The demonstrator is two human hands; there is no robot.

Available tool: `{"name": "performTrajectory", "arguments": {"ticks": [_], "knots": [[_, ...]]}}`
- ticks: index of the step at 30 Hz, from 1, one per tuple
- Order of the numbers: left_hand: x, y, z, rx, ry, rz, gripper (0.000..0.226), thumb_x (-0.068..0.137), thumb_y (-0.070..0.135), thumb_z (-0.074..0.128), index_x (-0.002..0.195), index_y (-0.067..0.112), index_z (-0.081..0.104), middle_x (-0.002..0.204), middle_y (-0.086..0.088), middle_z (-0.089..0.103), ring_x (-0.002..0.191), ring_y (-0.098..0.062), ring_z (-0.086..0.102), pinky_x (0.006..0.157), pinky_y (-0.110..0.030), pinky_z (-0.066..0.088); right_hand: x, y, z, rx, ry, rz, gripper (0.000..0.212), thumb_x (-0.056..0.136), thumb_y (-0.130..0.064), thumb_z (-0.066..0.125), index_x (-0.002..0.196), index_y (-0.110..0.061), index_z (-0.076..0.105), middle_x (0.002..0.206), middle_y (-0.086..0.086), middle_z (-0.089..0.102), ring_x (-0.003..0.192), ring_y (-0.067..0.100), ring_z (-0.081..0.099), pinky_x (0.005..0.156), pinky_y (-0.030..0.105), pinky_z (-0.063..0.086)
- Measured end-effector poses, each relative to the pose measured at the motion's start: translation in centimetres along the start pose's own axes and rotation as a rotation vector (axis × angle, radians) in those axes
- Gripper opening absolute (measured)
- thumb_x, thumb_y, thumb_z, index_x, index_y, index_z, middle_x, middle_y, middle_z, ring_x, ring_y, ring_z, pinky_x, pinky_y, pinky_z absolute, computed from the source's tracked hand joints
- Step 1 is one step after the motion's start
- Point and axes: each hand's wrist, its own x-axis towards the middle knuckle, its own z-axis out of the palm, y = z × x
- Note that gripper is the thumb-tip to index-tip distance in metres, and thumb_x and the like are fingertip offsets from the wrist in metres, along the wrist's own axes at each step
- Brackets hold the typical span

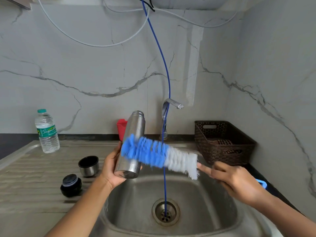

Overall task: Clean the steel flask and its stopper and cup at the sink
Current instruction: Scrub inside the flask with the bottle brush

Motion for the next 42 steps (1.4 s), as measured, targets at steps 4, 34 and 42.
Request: {"name": "performTrajectory", "arguments": {"ticks": [4, 34, 42], "knots": [[0.3, -0.4, -0.1, 0.057, -0.066, -0.029, 0.058, 0.037, 0.039, 0.093, 0.085, 0.01, 0.079, 0.089, -0.01, 0.073, 0.071, -0.024, 0.07, 0.061, -0.03, 0.052, 0.6, 1.3, 0.5, -0.009, 0.014, -0.036, 0.064, 0.086, -0.018, 0.042, 0.145, -0.04, 0.03, 0.085, -0.008, 0.051, 0.053, 0.013, 0.051, 0.042, 0.021, 0.041], [1.1, -1.4, -0.8, -0.115, -0.145, 0.063, 0.053, 0.08, 0.051, 0.054, 0.1, 0.007, 0.075, 0.099, -0.016, 0.07, 0.082, -0.031, 0.07, 0.068, -0.042, 0.059, 3.1, 3.3, 0.2, 0.044, -0.002, -0.144, 0.075, 0.081, -0.003, 0.055, 0.144, -0.039, 0.036, 0.085, -0.008, 0.048, 0.062, 0.016, 0.054, 0.049, 0.026, 0.047], [1.6, -1.4, -1.9, -0.097, -0.188, 0.065, 0.075, 0.062, 0.05, 0.083, 0.119, 0.006, 0.062, 0.101, -0.017, 0.065, 0.077, -0.03, 0.069, 0.063, -0.041, 0.059, 5.3, 4.4, 1.2, 0.109, 0.026, -0.094, 0.062, 0.089, -0.012, 0.045, 0.143, -0.042, 0.035, 0.084, -0.008, 0.05, 0.066, 0.014, 0.055, 0.055, 0.029, 0.049]]}}
